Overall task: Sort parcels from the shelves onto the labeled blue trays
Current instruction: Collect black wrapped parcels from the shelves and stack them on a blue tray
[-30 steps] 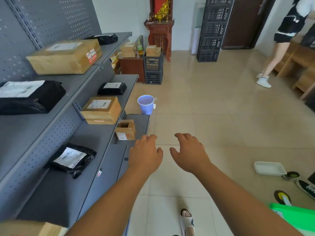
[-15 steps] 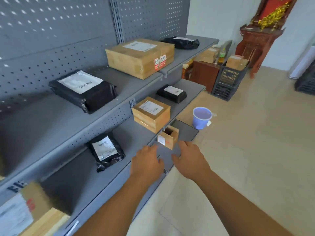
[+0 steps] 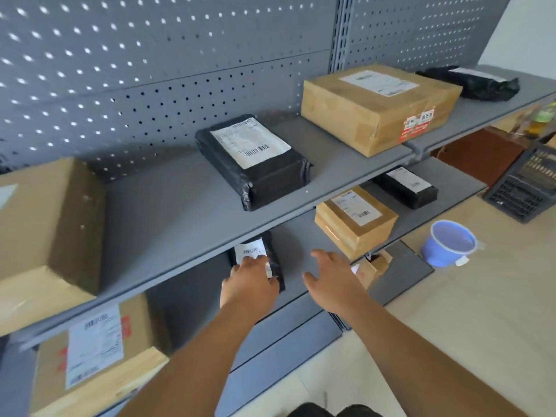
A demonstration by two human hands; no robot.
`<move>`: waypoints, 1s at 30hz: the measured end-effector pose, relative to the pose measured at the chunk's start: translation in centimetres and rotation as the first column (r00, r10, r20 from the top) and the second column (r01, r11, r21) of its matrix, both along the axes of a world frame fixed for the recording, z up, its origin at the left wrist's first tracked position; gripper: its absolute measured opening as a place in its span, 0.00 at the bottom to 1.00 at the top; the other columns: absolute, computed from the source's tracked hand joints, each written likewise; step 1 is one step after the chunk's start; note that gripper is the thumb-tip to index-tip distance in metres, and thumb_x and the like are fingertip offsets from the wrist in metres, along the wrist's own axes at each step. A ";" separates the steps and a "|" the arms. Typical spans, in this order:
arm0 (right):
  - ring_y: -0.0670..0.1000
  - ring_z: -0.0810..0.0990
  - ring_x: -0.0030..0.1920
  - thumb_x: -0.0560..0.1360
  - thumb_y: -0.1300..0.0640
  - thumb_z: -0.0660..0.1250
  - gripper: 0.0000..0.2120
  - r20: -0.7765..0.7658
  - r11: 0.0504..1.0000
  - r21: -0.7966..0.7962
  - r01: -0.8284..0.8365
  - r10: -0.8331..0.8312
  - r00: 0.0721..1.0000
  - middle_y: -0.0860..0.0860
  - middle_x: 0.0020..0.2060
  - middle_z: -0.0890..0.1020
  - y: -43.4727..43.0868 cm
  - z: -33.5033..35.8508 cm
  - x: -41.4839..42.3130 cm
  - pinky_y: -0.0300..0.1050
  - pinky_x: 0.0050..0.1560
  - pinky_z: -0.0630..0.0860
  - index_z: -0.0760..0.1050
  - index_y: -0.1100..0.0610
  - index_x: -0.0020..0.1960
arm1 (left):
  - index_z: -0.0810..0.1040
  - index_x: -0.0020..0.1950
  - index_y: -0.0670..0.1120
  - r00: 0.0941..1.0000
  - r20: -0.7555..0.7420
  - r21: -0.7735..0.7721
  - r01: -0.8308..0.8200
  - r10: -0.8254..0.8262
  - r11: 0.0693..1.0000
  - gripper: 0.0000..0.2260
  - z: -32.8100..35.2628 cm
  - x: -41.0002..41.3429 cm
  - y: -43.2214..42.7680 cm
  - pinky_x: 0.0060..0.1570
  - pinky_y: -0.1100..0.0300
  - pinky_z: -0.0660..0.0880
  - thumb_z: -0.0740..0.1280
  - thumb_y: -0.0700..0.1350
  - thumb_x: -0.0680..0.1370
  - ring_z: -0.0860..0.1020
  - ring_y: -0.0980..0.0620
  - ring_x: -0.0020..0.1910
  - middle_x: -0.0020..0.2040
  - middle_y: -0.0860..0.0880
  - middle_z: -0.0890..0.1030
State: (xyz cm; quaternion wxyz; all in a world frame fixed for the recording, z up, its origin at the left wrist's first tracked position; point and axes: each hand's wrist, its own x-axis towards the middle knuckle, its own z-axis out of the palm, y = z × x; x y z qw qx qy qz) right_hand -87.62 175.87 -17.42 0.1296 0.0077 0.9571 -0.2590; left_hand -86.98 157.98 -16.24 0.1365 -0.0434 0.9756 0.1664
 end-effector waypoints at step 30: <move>0.63 0.76 0.61 0.79 0.50 0.63 0.20 0.090 0.981 -0.071 -0.178 0.184 0.979 0.60 0.61 0.76 -6.1 -15.6 -12.2 0.53 0.57 0.75 0.68 0.62 0.65 | 0.71 0.69 0.49 0.834 0.124 0.217 -0.551 0.537 0.806 0.19 -15.3 -6.7 -3.2 0.57 0.47 0.78 0.62 0.52 0.79 0.77 0.42 0.58 0.62 0.46 0.75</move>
